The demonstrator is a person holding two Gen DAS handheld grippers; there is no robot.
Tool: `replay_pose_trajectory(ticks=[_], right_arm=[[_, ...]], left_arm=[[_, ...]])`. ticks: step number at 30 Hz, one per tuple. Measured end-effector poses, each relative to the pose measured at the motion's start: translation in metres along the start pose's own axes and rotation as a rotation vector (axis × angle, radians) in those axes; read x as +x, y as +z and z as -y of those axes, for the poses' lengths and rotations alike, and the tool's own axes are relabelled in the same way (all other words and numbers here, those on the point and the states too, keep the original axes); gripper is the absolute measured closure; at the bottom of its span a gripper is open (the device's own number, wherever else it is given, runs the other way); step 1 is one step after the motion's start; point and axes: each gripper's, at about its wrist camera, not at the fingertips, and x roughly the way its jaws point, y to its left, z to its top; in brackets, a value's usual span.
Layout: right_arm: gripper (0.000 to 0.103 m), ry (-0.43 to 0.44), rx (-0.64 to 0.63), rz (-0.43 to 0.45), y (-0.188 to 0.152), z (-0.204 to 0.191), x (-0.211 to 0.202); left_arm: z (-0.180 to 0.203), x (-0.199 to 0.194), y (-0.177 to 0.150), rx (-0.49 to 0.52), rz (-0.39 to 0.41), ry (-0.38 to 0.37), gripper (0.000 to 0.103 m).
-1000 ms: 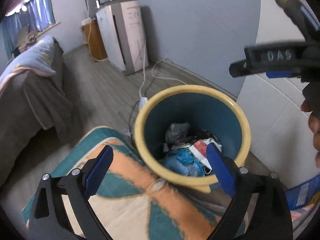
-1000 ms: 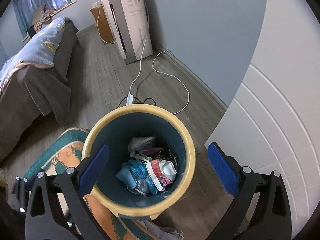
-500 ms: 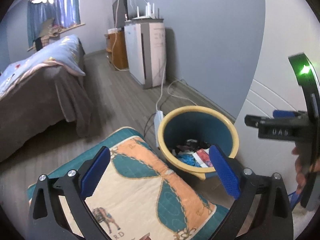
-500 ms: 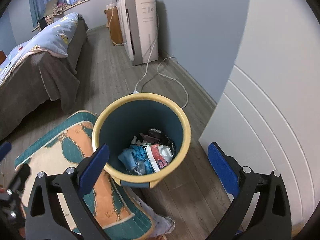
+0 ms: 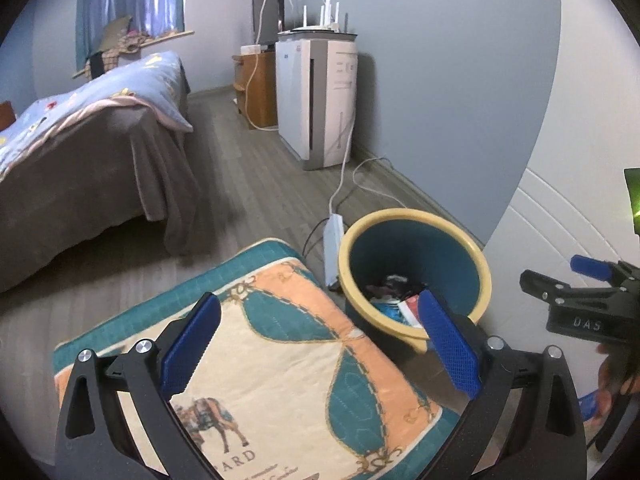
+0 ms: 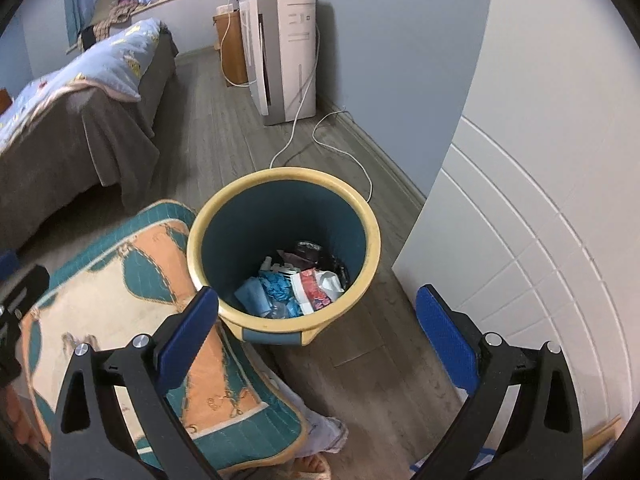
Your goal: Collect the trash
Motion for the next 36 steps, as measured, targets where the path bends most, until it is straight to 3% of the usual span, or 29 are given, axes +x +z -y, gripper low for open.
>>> replay_pose_trajectory(ticks=[12, 36], right_arm=[[0.006, -0.010, -0.003, 0.004, -0.001, -0.008, 0.000], [0.006, -0.021, 0.003, -0.005, -0.001, -0.007, 0.003]], left_arm=[[0.007, 0.005, -0.003, 0.089, -0.017, 0.011, 0.005], [0.016, 0.008, -0.003, 0.114, -0.023, -0.004, 0.005]])
